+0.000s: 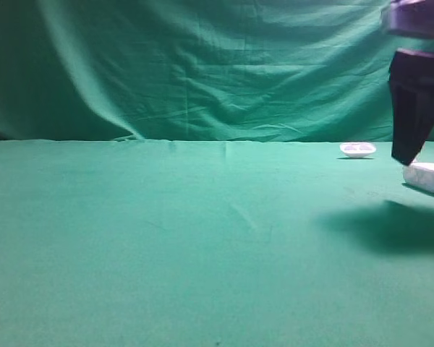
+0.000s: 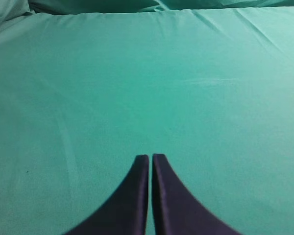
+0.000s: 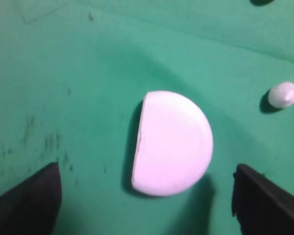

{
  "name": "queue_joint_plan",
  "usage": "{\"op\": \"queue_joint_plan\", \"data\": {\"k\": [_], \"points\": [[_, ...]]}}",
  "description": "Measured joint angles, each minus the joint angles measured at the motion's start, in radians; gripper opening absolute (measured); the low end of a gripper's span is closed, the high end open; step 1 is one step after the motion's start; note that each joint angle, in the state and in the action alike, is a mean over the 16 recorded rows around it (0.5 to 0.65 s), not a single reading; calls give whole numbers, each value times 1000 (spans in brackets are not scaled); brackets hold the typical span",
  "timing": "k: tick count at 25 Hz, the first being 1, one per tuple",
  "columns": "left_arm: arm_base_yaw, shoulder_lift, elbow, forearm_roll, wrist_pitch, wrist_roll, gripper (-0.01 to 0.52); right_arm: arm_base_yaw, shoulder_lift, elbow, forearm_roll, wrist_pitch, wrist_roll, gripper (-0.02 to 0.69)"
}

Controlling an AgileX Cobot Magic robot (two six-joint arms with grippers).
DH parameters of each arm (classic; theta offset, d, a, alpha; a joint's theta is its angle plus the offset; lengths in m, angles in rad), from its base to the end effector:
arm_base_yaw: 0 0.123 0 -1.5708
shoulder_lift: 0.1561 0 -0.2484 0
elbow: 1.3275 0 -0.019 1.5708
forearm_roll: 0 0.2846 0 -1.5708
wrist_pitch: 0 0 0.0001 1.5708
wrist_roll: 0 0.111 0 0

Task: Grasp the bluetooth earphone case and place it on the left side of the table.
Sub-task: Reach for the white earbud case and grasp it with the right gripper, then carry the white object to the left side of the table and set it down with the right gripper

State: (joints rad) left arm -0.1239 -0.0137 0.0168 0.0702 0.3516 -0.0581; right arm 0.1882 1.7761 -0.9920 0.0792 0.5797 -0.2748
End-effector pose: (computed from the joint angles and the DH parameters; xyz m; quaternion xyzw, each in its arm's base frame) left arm 0.1424 -0.0150 0.1717 0.0450 0.7935 -0.0256 0.6063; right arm 0.3434 0.0703 0.0811 -0.1980 0.9688 0.0199 0.1475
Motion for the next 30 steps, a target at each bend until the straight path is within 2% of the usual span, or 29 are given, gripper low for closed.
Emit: {"op": "queue_joint_plan", "data": {"k": [10,16,21,30], "points": [[0,0,0,0,0,0,0,4,33,-37,-35,-4,0,377],[0,0,0,0,0,0,0,58,34,-148,-4,43,0,319],[0,0,0,0,0,0,0,174,60,-333,48,97,0,319],[0,0,0,0,0,0,0,474,242,-730,117,179,0,319]]}}
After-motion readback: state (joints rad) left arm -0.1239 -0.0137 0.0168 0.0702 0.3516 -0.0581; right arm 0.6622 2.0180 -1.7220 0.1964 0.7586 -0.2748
